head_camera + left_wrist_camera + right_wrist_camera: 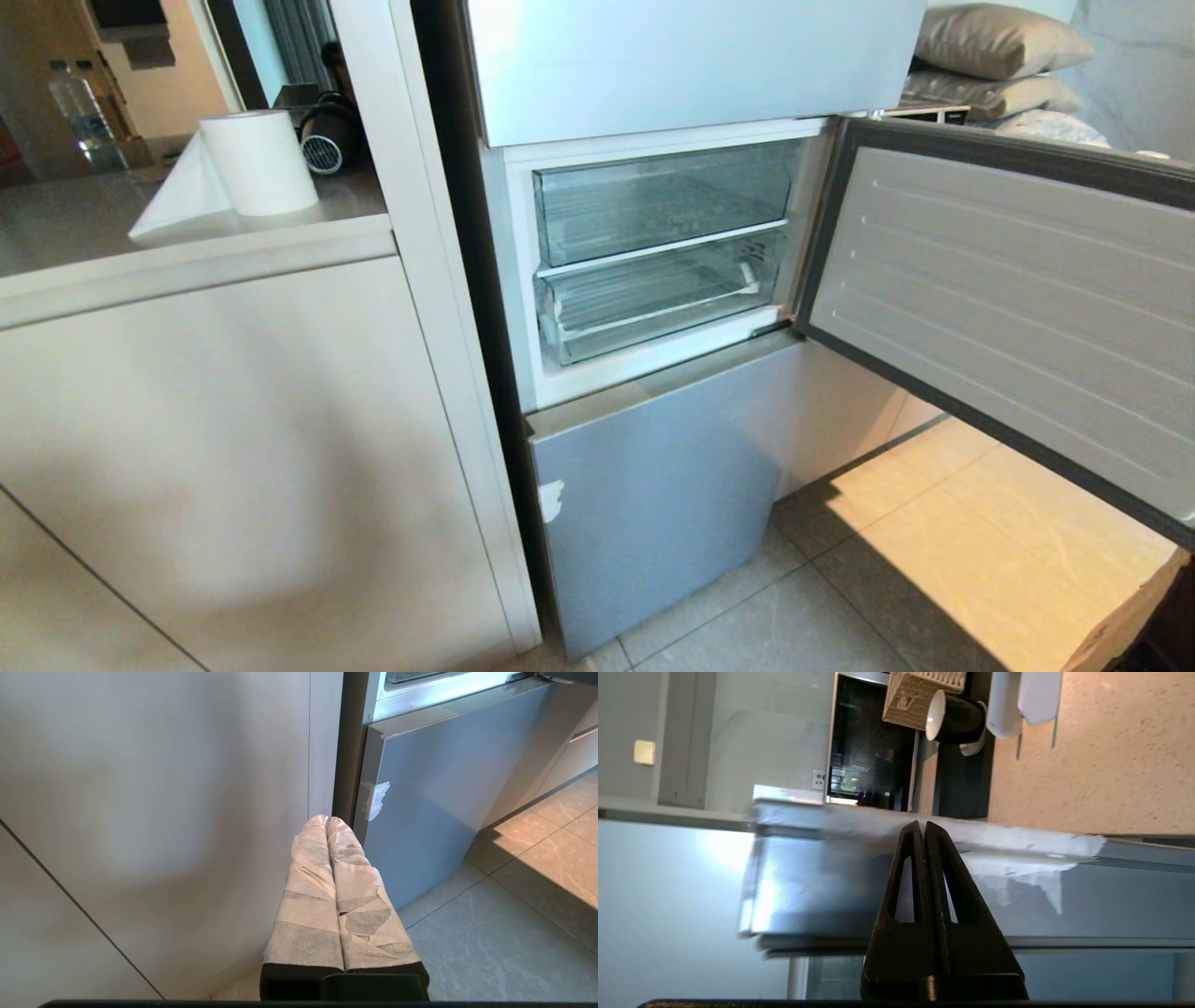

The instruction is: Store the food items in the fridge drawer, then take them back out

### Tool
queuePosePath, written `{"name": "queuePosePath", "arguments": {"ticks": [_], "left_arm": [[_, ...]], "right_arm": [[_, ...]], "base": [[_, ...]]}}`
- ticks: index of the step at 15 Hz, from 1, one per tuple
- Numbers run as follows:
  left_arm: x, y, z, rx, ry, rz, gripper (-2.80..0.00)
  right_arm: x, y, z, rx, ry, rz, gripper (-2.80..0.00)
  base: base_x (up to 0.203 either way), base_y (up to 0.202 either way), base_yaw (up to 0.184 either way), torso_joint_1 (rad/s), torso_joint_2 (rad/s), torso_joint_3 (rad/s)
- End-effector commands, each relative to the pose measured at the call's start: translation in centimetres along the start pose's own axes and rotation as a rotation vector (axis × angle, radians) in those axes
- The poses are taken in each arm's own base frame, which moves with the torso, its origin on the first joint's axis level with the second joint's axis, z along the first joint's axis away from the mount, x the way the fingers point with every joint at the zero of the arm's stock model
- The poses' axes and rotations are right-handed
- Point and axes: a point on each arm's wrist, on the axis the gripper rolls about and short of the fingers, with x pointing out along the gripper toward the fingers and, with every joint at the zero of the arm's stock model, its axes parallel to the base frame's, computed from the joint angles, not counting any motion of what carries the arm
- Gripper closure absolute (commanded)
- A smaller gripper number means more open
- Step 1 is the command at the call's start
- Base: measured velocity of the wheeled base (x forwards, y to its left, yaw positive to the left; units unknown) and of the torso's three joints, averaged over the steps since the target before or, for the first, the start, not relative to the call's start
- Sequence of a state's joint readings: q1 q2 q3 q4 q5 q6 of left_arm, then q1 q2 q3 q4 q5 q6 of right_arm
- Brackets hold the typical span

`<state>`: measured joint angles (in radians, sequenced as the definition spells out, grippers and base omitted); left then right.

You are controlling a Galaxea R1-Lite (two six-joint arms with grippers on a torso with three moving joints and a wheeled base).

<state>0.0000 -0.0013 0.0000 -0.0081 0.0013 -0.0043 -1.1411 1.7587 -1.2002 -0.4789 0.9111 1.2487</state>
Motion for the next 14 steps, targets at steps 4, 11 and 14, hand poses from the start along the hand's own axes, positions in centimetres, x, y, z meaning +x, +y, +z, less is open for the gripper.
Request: {"name": "queuePosePath", "arguments": {"ticks": [4,11,14], "left_arm": [[0.0,0.0,0.0,0.0,0.002,0.0,0.0],[0.0,0.0,0.0,0.0,0.003,0.0,0.0],[0.0,0.0,0.0,0.0,0.003,0.0,0.0]], "right_arm": [[-7.0,6.6,-0.5,-0.171,-0.134,0.09,0.0],[-5.5,4.1,5.2,-0.202,-0.302,0.075,0.0],[-0.5,-0.3,5.4,-0.081,-0.195,0.039,0.0]], "base": [[0.0,0.0,0.0,0.0,0.0,0.0],[0.0,0.0,0.0,0.0,0.0,0.0],[0.0,0.0,0.0,0.0,0.0,0.0]]}}
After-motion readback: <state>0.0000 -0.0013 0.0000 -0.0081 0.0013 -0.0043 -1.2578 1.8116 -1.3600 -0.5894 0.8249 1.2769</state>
